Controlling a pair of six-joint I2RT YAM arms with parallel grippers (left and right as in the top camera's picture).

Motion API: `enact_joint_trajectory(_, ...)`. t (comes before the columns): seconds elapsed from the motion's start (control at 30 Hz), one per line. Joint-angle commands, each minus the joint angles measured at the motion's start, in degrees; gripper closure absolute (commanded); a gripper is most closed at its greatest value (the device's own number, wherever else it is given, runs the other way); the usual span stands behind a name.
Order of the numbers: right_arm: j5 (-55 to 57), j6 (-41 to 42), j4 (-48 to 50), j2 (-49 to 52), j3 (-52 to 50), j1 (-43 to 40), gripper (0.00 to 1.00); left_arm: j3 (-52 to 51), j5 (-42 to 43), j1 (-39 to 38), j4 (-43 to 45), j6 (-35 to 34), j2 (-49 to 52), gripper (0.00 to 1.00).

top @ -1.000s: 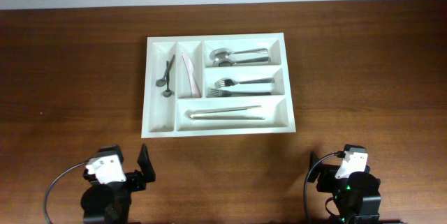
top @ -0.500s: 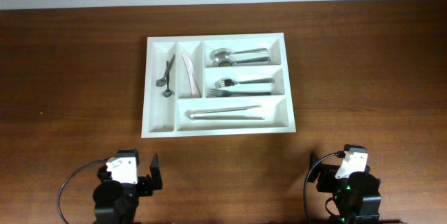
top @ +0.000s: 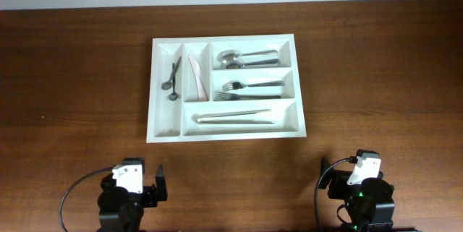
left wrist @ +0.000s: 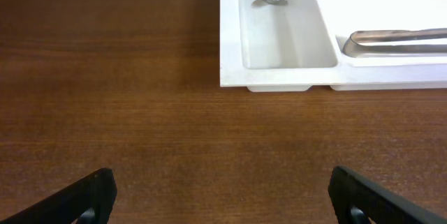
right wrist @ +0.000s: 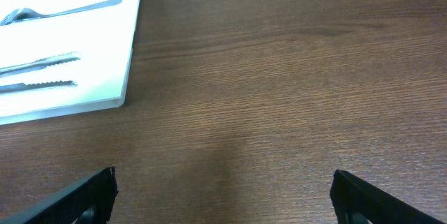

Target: Pack container

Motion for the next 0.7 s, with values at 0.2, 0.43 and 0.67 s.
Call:
enact_joint_trajectory(0.2, -0.13, -0.59, -0.81, -0.66, -0.26, 0.52, 0.01, 0.63, 0.09, -0.22, -3.39, 1.29, -0.61, 0.01)
enact_joint_trajectory(0.43, -0.13, -0.57, -0.81, -0.66, -0.26, 0.52, 0.01, 0.72, 1.25, -0.22, -3.61, 1.29, -0.61, 0.01)
enact_joint_trajectory(0.67, -0.13, -0.57, -0.81, -0.66, -0.26, 0.52, 0.02, 0.72, 1.73, -0.24, -3.26, 1.29, -0.61, 0.01)
